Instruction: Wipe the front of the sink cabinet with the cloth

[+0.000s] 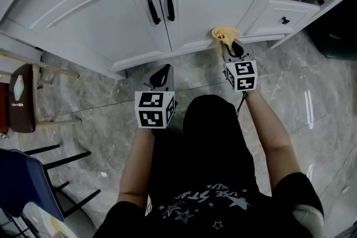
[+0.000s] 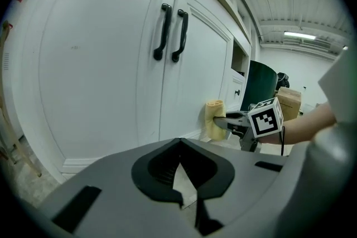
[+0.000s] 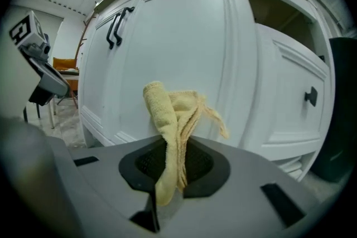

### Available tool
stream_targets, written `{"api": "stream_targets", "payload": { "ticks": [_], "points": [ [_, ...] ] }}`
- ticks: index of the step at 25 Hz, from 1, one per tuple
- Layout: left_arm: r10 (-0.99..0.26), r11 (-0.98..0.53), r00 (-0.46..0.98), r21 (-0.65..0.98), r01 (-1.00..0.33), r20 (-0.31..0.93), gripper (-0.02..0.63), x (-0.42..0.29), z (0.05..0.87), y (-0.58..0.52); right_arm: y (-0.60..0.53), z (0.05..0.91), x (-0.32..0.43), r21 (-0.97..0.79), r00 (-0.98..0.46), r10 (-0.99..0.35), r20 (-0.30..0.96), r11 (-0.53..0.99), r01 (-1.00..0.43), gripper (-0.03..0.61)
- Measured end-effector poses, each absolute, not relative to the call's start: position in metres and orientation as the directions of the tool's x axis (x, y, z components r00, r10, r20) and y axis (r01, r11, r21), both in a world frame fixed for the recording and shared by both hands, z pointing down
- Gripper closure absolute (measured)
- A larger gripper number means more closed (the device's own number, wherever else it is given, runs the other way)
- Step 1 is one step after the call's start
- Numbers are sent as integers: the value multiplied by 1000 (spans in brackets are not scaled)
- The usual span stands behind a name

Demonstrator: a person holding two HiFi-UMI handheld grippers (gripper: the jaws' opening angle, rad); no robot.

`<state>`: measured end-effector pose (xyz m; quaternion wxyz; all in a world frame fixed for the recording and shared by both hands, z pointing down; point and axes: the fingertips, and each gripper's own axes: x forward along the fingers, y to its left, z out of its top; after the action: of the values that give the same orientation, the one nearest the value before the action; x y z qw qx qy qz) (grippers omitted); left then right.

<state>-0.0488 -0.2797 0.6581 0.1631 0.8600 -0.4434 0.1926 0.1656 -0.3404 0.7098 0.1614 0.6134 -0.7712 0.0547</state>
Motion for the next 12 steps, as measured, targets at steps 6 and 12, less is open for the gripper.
{"api": "stream_targets", "payload": {
  "ticks": [6,12],
  "points": [
    [-724,-556,518,59,-829,456,598,-17,646,-273,-330,710,238,122,-87,-946,312,130,-984,514],
    [-764,-503,439,-9,-864,473,598,-49,638,-252,-320,705,266,110,-88,-942,323,130,-985,514]
  ]
}}
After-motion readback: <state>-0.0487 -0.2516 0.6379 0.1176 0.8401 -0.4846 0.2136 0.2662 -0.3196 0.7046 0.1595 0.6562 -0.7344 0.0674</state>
